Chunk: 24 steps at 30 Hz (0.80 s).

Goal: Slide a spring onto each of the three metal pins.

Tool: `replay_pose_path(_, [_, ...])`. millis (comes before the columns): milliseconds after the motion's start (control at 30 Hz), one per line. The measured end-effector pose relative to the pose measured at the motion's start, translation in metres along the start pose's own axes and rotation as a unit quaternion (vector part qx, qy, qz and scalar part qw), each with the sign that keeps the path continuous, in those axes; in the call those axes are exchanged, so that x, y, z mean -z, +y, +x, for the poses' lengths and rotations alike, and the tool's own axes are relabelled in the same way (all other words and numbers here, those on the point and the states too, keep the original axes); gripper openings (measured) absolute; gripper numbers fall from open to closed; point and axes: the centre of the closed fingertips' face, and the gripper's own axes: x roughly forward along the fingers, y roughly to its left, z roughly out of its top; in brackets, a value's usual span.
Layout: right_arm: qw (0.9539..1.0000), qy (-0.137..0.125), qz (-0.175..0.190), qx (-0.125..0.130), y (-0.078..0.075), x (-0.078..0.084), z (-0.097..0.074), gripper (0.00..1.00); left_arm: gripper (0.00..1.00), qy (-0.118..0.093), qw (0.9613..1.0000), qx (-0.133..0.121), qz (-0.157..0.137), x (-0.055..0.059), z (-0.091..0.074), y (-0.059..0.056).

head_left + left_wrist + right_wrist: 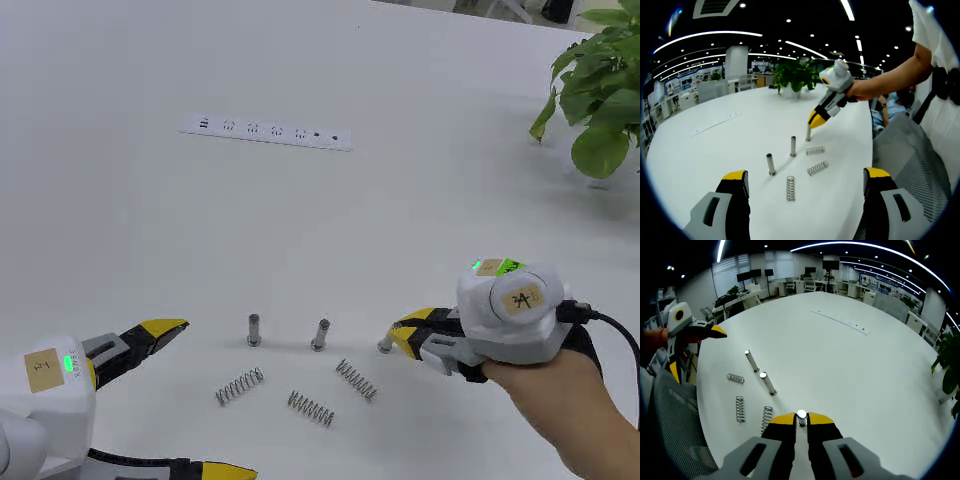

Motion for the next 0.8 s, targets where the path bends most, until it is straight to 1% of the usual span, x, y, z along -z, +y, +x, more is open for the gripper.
replay_pose_path(467, [1.0,-0.003,-0.002,-0.002,0.001,-0.0006,-0.0004,0.09,0.96,0.0,1.0,0.002,0.0,-0.0002,0.0013,-0.0009])
replay_pose_path(533, [1.0,0.0,-0.005,-0.002,0.0005,0.0006,0.0,0.09,0.96,-0.001,1.0,0.002,-0.001,-0.0003,0.0013,-0.0008])
replay_pose_path(800, [1.0,0.0,-0.005,-0.003,0.0015,0.0013,0.0001,0.1,0.96,0.0,1.0,0.002,0.0,-0.0001,0.0008,-0.0011])
